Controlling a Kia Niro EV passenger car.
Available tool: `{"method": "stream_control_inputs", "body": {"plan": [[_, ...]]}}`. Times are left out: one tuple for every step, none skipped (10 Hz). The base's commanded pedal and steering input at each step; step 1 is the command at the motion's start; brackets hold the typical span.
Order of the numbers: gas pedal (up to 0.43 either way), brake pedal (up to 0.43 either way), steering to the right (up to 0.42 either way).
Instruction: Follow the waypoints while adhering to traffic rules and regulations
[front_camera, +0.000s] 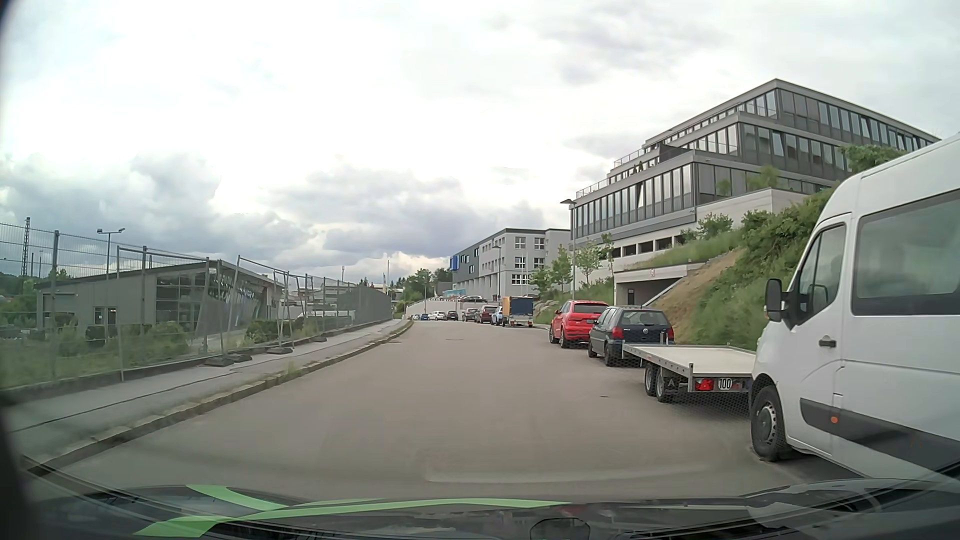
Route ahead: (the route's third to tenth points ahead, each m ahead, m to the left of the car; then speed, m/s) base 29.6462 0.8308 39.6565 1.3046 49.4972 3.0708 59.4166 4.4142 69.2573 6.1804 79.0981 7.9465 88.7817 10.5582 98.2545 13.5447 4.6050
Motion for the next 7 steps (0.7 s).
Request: {"method": "stream_control_inputs", "body": {"plan": [[0.059,0.0,-0.014],[0.059,0.0,-0.014],[0.059,0.0,-0.014],[0.059,0.0,-0.014],[0.059,0.0,-0.014],[0.047,0.0,-0.014],[0.047,0.0,-0.014]]}}
